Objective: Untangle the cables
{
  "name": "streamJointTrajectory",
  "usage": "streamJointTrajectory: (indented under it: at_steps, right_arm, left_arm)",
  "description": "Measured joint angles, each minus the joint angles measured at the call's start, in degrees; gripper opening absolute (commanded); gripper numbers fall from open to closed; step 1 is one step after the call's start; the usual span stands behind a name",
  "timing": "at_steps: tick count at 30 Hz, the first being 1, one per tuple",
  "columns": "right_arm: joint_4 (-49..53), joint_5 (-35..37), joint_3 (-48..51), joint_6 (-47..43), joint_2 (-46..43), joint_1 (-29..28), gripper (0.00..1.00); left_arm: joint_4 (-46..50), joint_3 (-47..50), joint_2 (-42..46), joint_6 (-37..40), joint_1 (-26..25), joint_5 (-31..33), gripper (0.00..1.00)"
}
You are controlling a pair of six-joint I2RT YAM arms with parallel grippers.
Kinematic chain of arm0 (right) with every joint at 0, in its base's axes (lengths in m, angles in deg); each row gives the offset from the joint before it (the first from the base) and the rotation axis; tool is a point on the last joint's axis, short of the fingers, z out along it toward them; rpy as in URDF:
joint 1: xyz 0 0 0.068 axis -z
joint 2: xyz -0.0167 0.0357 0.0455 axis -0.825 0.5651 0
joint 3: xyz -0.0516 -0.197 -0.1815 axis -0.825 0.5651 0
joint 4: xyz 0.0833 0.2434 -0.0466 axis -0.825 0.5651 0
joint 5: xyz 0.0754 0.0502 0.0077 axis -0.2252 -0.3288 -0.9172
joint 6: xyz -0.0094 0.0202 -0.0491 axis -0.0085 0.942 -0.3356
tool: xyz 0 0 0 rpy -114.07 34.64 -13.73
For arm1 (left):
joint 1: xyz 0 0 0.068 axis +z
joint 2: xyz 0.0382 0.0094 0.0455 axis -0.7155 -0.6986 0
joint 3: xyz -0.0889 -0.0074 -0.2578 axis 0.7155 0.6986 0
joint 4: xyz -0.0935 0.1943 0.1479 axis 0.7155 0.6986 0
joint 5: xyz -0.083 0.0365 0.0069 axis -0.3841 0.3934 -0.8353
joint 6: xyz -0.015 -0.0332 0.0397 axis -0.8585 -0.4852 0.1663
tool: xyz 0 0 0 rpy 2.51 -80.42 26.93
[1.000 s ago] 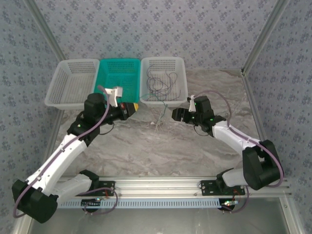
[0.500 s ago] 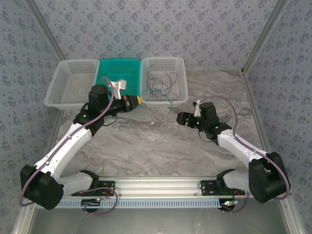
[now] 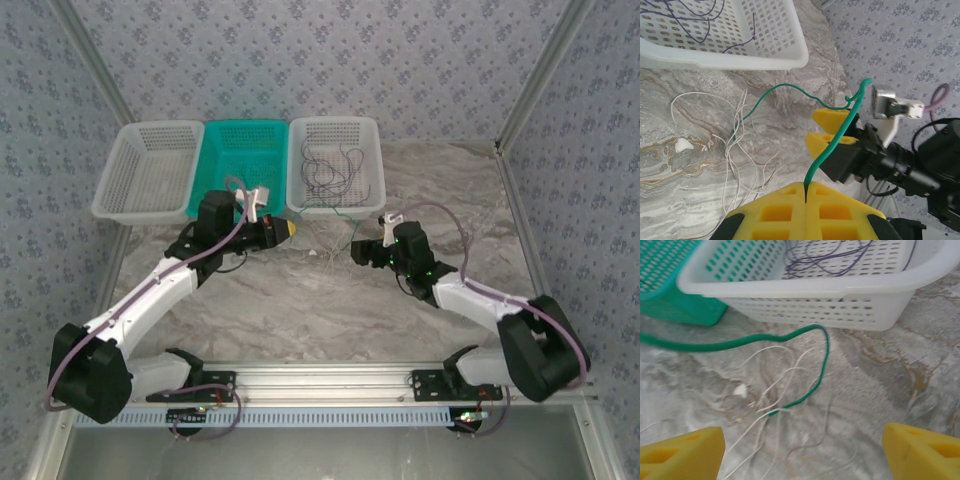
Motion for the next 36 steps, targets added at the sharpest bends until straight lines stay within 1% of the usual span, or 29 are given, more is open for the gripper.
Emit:
streamJointTrajectory:
  at_steps: [4,6,7,10,11,14,17,21,22,25,30,33,36]
  right_arm:
    - [-4.0,2.4,-3.7,-1.0,8.9,0.0,0.82]
    - [-7.0,3.5,-5.3,-1.0,12.6,-0.1,0.77]
    - [-9.0,3.9,-6.0,-1.1,14.5,-0.1,0.70]
    - [-13.1,5.2,-7.5,-1.4,18.8,-0.2,0.44]
    - [-13.7,6.0,-7.8,-1.4,19.7,-0.2,0.38]
    - [-15.1,8.9,-7.9,-1.0,20.1,-0.3,0.24]
    - [-16.1,11.1,-7.1,-0.8,19.2,-0.3,0.17]
    - [-15.3,15.4,-3.8,-1.0,14.2,-0.2,0.06]
    - [-14.7,16.6,-3.0,-1.2,12.5,0.0,0.00]
    - [-12.7,19.3,-1.4,-1.4,7.7,0.9,0.00]
    - [-5.6,22.4,-1.5,-2.5,-0.9,1.2,0.00]
    - [-0.6,24.5,-3.3,-6.7,-5.1,0.3,0.00]
    - [5.0,24.8,-7.8,-13.8,-5.7,-1.3,0.00]
  left_arm:
    - [-1.4,0.0,-0.6,-0.8,0.0,-2.4,0.00]
    - [-1.6,0.0,-0.9,-1.3,0.0,-3.2,0.00]
    - [-1.8,0.0,-0.9,-1.5,0.0,-3.7,0.00]
    - [-3.1,0.0,-0.9,-2.8,0.2,-4.9,0.00]
    - [-3.2,0.0,-0.9,-3.0,0.3,-5.2,0.00]
    - [-3.3,0.0,-0.8,-3.8,1.1,-5.7,0.00]
    - [-3.2,0.0,-0.1,-4.2,2.2,-5.7,0.00]
    - [-3.2,0.0,0.8,-4.2,3.3,-5.7,0.00]
    - [-3.2,0.0,0.9,-4.2,3.3,-5.9,0.00]
    - [-3.0,0.0,0.8,-4.2,3.3,-6.6,0.00]
    - [-3.0,0.0,-0.3,-3.8,3.3,-7.0,0.00]
    - [-3.0,0.0,-0.5,-3.7,3.3,-6.8,0.00]
    - [-2.4,0.0,-0.6,-3.0,3.3,-6.3,0.00]
